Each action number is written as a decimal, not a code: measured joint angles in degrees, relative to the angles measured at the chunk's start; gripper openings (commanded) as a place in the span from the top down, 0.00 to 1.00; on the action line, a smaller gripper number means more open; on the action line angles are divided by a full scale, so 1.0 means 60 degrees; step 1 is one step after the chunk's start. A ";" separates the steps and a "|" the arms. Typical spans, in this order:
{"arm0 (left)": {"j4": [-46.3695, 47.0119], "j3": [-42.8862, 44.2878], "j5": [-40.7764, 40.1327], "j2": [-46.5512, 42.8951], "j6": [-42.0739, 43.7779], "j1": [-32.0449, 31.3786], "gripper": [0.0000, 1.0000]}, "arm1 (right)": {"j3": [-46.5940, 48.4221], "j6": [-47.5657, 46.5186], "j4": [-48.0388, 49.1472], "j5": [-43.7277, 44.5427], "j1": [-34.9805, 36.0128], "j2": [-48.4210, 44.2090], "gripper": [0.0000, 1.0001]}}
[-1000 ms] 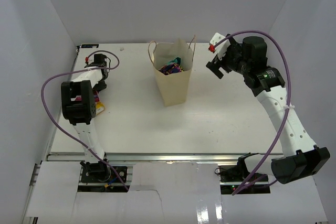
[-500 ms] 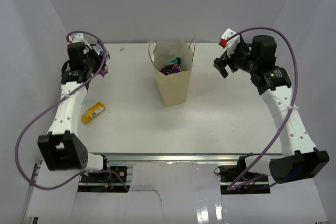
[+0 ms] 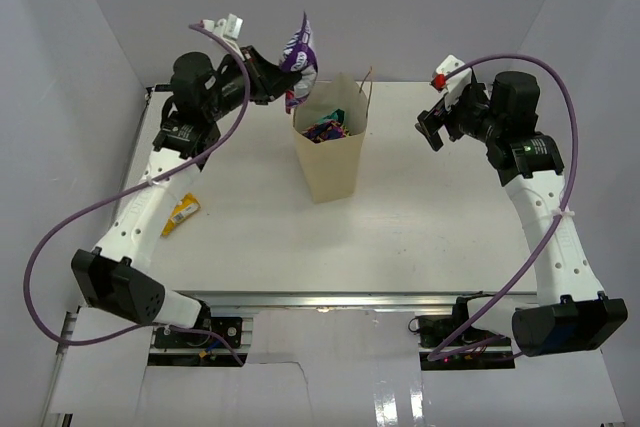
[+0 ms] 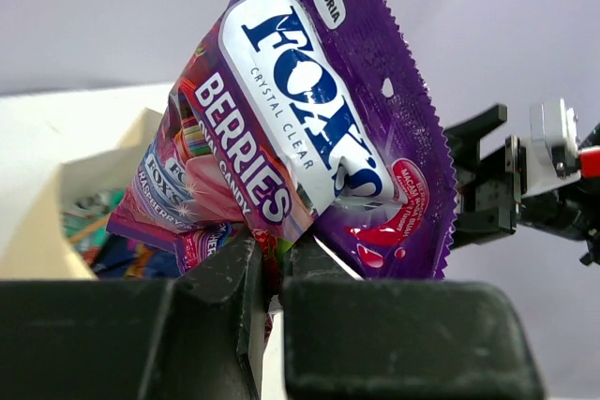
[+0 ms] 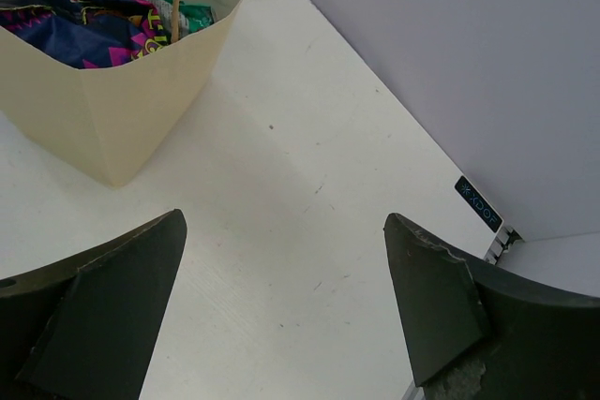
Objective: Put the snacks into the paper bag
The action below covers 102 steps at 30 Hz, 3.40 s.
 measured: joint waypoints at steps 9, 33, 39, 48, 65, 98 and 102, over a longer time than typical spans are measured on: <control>-0.0171 0.0335 -0.0055 0.1632 0.0011 -0.1246 0.96 | -0.0193 0.0098 0.0000 -0.0022 -0.0182 -0.0120 0.08; 0.1162 0.1435 -0.1829 0.0470 0.0732 -0.1960 0.95 | -0.0353 0.0171 0.0004 -0.0095 -0.0248 -0.0135 0.08; 0.1577 0.1566 -0.1344 0.1075 0.0288 -0.1960 0.95 | -0.0353 0.0186 0.0007 -0.0095 -0.0259 -0.0135 0.08; 0.0670 0.1198 -0.1446 0.2677 0.0346 -0.1967 0.79 | -0.0525 0.0186 0.0025 -0.0095 -0.0364 -0.0175 0.08; -0.0994 0.1530 -0.3479 0.0994 0.1111 -0.1978 0.32 | -0.0856 0.0299 0.0095 -0.0149 -0.0517 -0.0222 0.08; -0.3213 -0.6874 -0.5737 0.0066 0.8371 0.4339 0.08 | -0.1923 0.0441 0.0277 -0.0375 -0.0936 -0.0423 0.08; -0.2798 -0.6874 -0.5362 0.0714 0.8943 0.4510 0.12 | -0.1832 0.0444 0.0280 -0.0495 -0.0976 -0.0350 0.08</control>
